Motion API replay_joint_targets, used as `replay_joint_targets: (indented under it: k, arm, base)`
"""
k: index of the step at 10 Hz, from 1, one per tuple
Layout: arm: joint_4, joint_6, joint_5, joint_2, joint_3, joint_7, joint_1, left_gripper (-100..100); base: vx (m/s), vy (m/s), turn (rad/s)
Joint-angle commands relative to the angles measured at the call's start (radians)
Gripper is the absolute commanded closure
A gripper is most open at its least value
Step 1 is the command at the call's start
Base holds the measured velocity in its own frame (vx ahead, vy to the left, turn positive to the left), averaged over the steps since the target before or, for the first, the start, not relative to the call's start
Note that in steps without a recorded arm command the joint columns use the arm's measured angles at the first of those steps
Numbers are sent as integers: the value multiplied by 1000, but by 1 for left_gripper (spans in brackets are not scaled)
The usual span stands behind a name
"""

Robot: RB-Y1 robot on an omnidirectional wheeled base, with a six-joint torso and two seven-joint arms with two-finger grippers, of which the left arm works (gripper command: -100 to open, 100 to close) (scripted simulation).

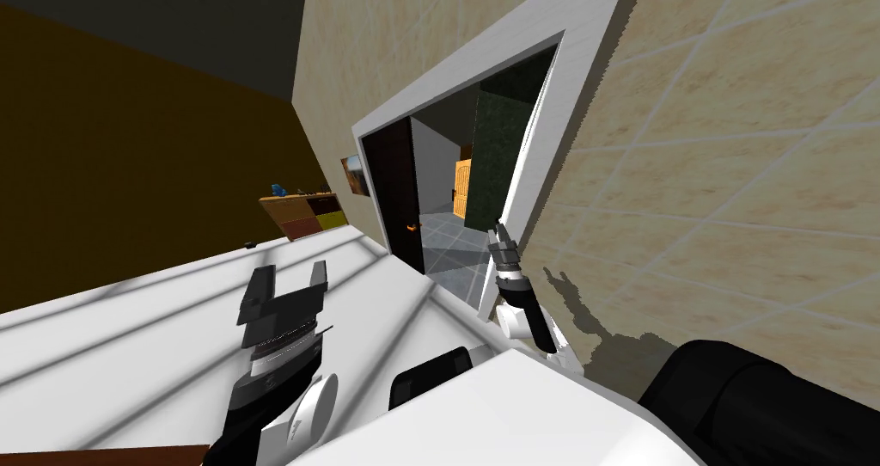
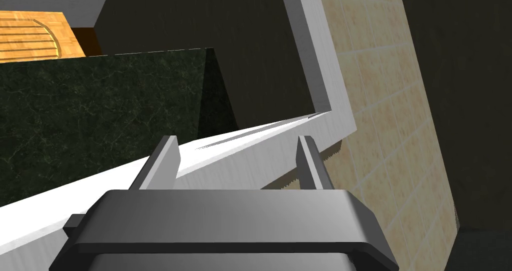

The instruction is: Push the door open

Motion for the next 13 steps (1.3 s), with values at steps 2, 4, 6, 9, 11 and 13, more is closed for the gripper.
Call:
replay_joint_targets:
  k: [2, 4, 6, 9, 11, 13]
  arm:
    - [57, -6, -11, 15, -20, 3, -24, -100]
    - [104, -10, -18, 27, -35, 8, -44, -100]
    - [156, -16, -26, 38, -52, 12, -65, -100]
    - [213, -22, -35, 49, -70, 18, -88, -100]
    - [274, -29, -45, 59, -90, 23, -113, -100]
    - [315, -33, -52, 66, -104, 27, -130, -100]
  base:
    - [140, 41, -18]
    - [113, 54, -24]
    - [150, 42, -27]
    - [117, 45, -19]
    - [135, 67, -31]
    - [100, 46, -20]
